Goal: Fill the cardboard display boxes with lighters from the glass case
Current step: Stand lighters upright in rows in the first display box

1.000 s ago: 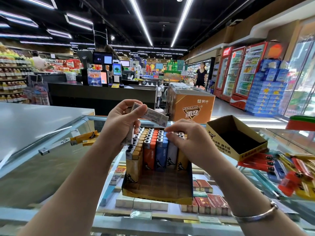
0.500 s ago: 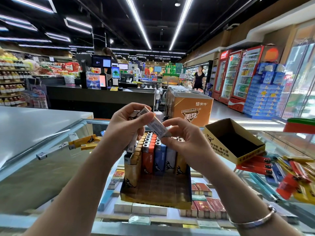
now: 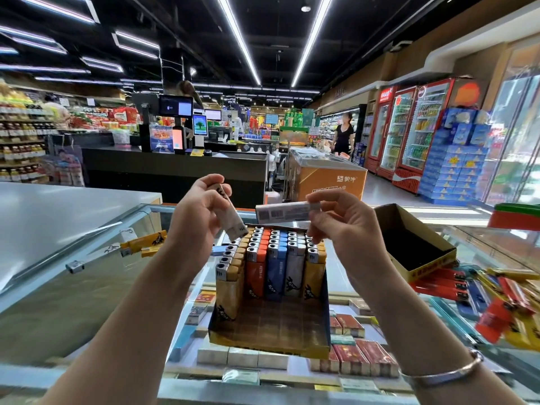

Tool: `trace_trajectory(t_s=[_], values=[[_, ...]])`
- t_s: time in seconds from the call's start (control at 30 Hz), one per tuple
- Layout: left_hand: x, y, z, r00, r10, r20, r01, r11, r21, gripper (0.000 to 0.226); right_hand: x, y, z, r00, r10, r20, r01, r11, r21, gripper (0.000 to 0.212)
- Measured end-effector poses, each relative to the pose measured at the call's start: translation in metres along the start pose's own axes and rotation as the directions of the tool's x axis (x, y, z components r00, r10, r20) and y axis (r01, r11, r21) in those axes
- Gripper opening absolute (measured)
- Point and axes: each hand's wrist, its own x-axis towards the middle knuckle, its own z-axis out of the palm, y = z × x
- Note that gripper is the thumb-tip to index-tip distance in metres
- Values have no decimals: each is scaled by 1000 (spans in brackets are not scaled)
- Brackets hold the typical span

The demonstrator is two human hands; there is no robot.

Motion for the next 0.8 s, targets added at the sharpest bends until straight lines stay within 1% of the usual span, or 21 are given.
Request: trace_trajectory(t_s=[0.1, 0.27, 0.4, 0.47, 0.57, 0.6, 0.67, 0.7, 0.8], values=[[2, 0, 1, 1000, -30, 9, 30, 998, -52, 32, 1, -1, -1, 999, 20, -27, -19, 999, 43, 32], [2, -2, 0, 999, -36, 5, 36, 997, -70, 23, 2, -6, -7, 997, 47, -63, -39, 992, 119, 25], [2, -4, -1, 998, -62, -16, 61, 995, -74, 22, 1, -9, -7, 999, 50, -20, -49, 998, 41, 24], [1, -5, -1, 997, -71, -11, 70, 996, -62, 23, 0, -9, -7, 998, 55, 5, -56, 997, 45, 26], [1, -6, -1, 997, -78, -7, 78, 996, -52, 23, 2, -9, -8, 995, 77, 63, -86, 985, 150, 29], [1, -6, -2, 997, -80, -6, 79, 995, -56, 22, 2, -8, -9, 992, 88, 90, -104, 975, 196, 25], [2, -5, -2, 997, -82, 1, 82, 995, -61, 22, 4, -8, -10, 980, 128, 152, -170, 936, 307, 10], [2, -5, -2, 997, -81, 4, 81, 995, -61, 23, 5, -7, -12, 971, 149, 187, -209, 909, 360, 7], [2, -6, -3, 997, -80, 8, 80, 994, -68, 23, 7, -7, -15, 947, 172, 272, -279, 860, 428, 17]])
